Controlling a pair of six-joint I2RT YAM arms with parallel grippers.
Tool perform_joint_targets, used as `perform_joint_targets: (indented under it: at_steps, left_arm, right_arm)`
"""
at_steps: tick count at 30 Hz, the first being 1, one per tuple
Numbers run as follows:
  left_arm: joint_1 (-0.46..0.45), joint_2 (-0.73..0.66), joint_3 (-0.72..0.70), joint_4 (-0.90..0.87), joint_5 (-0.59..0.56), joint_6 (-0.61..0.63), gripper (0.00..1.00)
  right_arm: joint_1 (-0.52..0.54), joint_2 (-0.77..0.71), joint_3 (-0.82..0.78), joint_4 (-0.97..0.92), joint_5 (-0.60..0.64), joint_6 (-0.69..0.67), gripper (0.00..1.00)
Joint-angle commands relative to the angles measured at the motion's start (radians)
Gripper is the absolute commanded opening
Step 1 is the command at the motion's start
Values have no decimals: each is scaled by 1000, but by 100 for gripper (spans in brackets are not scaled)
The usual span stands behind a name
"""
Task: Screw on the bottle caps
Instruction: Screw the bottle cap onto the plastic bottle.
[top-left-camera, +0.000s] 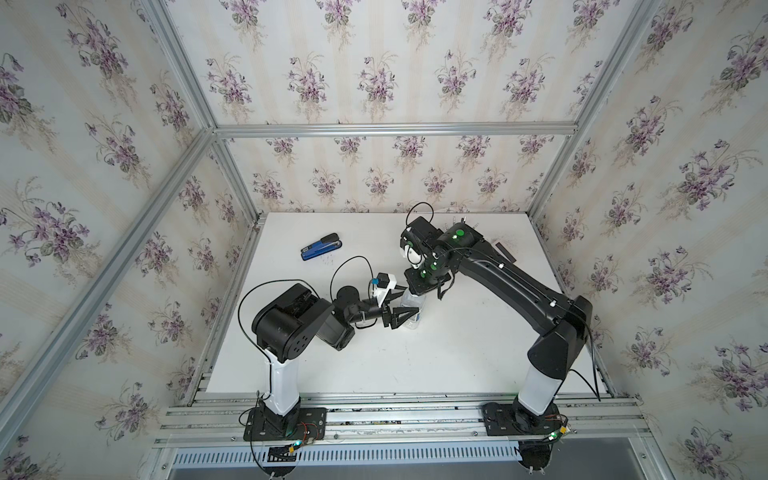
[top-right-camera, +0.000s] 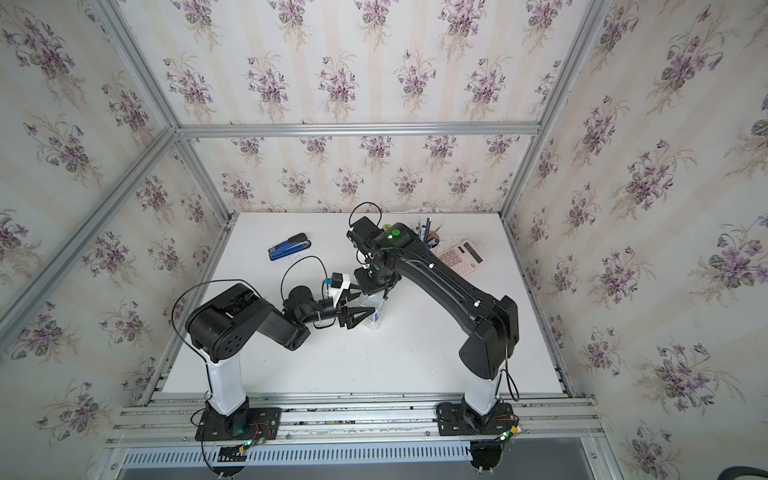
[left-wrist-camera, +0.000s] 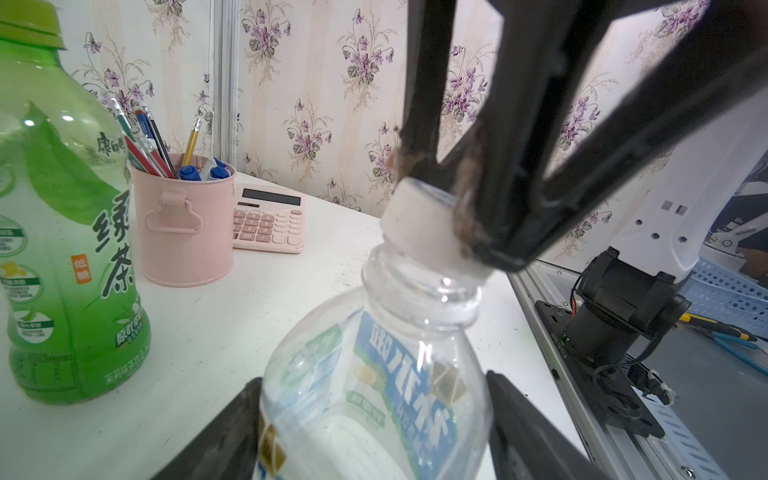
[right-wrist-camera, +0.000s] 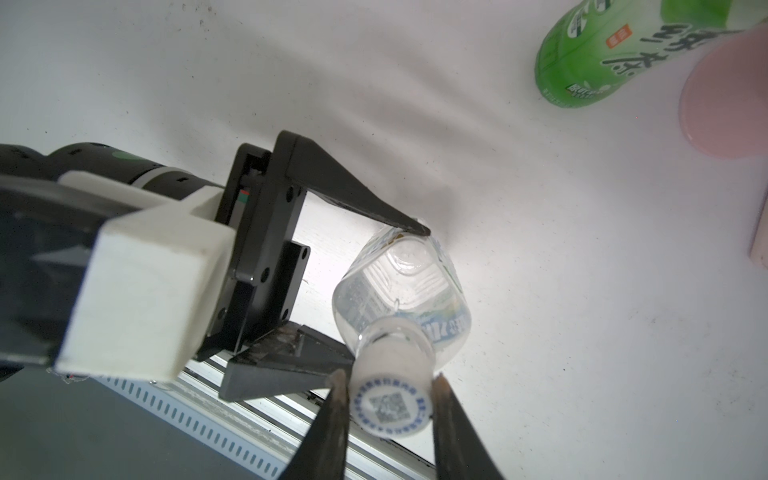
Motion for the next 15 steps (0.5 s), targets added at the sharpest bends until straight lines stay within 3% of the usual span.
perform_joint_targets:
  at_steps: [1,15]
  left_arm:
    - [-2,12,-9,-190,15,11,81]
    - [-3,7,-4,-216,6,21,81]
  right_arm:
    - [0,33,15,-38,-5,-7,32]
    - [1,40,34,-55,-3,-5,30]
